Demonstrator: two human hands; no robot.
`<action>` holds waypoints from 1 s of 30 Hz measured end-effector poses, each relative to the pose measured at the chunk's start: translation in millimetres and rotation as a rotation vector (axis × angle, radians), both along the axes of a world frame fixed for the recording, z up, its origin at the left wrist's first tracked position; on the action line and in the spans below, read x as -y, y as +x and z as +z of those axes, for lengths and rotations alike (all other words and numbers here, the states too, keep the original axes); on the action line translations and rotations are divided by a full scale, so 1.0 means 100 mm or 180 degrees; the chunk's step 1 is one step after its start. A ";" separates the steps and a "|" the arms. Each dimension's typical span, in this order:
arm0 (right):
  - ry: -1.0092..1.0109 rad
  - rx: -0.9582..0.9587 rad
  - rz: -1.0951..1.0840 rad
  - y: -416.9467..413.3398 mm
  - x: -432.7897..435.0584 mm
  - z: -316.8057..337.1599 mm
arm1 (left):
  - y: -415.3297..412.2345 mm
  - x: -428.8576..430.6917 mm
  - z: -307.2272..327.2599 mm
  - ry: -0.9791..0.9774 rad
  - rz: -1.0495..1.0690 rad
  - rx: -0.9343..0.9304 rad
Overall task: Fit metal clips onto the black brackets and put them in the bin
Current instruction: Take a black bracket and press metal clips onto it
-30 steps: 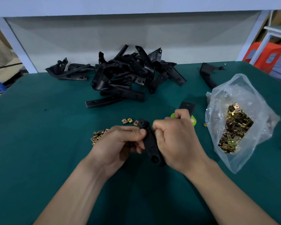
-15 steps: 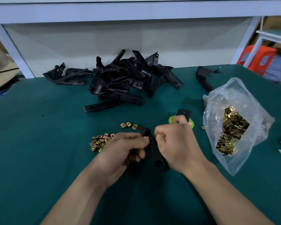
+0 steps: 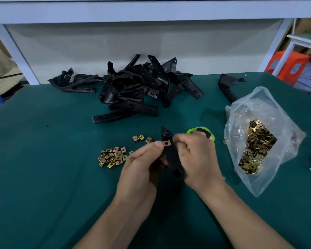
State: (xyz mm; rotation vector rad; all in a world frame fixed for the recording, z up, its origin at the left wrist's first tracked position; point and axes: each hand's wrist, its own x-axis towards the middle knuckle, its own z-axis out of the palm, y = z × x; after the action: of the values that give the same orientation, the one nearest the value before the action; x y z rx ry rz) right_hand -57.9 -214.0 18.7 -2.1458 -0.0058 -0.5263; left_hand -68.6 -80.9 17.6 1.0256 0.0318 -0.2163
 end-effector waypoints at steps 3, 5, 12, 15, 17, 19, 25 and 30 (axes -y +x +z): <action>0.0853 -0.0205 0.0502 0.00 -0.01 0.03 | 0.02 0.01 0.00 0.0304 -0.0042 0.0495; 0.1357 -0.0301 0.0716 -0.02 -0.05 0.04 | 0.01 0.03 0.01 0.0469 -0.0021 0.0755; 0.1720 -0.0478 0.0962 -0.03 -0.09 0.02 | -0.06 0.02 0.08 0.0416 -0.0123 0.1111; 0.1743 -0.0475 0.0981 -0.04 -0.09 0.02 | -0.07 0.02 0.09 0.0373 -0.0176 0.1006; 0.1774 -0.0498 0.0959 -0.04 -0.10 0.01 | -0.06 0.02 0.08 0.0350 -0.0221 0.0953; 0.1753 -0.0486 0.0869 -0.04 -0.11 0.00 | -0.06 0.02 0.09 0.0289 -0.0237 0.0900; 0.1464 -0.0337 0.0638 -0.06 -0.13 -0.03 | -0.06 0.00 0.16 0.0127 -0.0371 0.0785; -0.0030 0.0556 -0.0030 -0.10 -0.08 0.01 | 0.04 -0.11 0.23 0.0137 -0.0772 0.0830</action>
State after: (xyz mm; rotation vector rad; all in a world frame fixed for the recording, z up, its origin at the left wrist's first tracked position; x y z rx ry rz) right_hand -68.3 -206.3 19.4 -2.1037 -0.0956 -0.7190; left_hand -64.8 -70.0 40.7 1.0934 -0.3269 -0.3017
